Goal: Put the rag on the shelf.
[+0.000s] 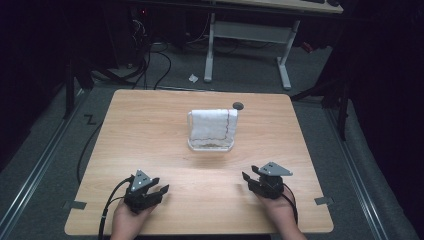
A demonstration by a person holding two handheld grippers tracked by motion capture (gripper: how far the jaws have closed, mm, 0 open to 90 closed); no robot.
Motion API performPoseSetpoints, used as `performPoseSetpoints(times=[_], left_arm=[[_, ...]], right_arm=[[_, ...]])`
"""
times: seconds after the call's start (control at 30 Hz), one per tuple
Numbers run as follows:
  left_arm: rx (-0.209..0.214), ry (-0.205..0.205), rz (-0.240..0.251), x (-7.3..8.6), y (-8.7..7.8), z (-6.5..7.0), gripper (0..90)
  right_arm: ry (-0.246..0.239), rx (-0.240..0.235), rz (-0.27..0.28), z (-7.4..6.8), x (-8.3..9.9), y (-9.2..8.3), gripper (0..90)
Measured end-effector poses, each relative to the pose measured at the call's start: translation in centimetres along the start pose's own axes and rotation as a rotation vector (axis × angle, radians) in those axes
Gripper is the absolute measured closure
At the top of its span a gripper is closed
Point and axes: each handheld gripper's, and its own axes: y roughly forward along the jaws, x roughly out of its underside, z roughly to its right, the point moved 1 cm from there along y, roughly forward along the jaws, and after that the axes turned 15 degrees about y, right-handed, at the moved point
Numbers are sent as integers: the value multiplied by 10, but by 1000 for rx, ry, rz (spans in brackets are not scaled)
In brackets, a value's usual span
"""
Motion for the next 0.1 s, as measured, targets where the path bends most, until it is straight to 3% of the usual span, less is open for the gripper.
performPoseSetpoints(times=[0.1], left_arm=[[16, -30, 32, -3, 1, -1, 514]], right_arm=[[18, 5, 24, 2, -3, 0, 502]])
